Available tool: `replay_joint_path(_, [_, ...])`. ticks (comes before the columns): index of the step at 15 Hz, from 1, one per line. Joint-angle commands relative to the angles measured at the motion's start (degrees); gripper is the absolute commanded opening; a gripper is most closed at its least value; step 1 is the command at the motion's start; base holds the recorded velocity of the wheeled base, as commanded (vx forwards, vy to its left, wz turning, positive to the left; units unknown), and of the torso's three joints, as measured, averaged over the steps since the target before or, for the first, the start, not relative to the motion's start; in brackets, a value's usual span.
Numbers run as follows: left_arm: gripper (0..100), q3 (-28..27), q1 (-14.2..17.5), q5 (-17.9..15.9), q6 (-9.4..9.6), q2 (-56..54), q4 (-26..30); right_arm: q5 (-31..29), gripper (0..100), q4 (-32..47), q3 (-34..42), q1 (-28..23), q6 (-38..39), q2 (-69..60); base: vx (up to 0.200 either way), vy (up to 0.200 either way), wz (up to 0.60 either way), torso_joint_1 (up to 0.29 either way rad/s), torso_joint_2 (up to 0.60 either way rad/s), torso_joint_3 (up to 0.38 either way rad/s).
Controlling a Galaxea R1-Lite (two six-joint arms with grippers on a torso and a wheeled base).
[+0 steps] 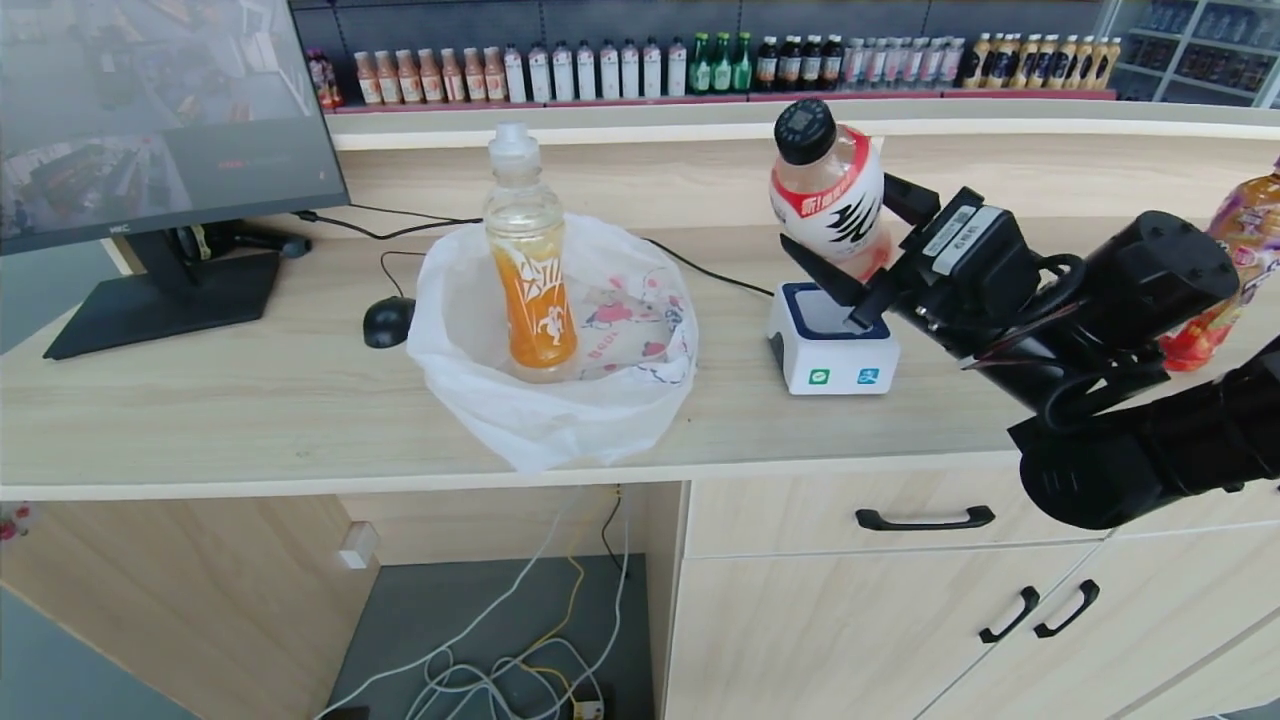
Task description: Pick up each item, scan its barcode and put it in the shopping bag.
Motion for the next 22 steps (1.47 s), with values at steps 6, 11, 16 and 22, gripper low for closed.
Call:
replay_joint_path(6, [100, 0.0, 0.0, 0.0, -0.01, 0.0, 0.0, 3.2, 0, -0.8, 0.4, -1.5, -3.9, 2.8, 0.000, 0.000, 0.00, 0.000, 0.00, 0.000])
replay_joint_path(11, [100, 0.0, 0.0, 0.0, -0.01, 0.0, 0.0, 6.1, 0, -0.7, -1.2, -3.6, -4.1, 3.5, 0.000, 0.000, 0.00, 0.000, 0.00, 0.000])
replay_joint_path(16, [100, 0.0, 0.0, 0.0, -0.01, 0.0, 0.0, 9.2, 0, -0.9, -1.3, -4.4, -4.9, 4.3, 0.000, 0.000, 0.00, 0.000, 0.00, 0.000])
replay_joint_path(22, [100, 0.0, 0.0, 0.0, -0.01, 0.0, 0.0, 11.8, 0, -1.5, -1.2, -6.7, -5.7, 5.7, 0.000, 0.000, 0.00, 0.000, 0.00, 0.000])
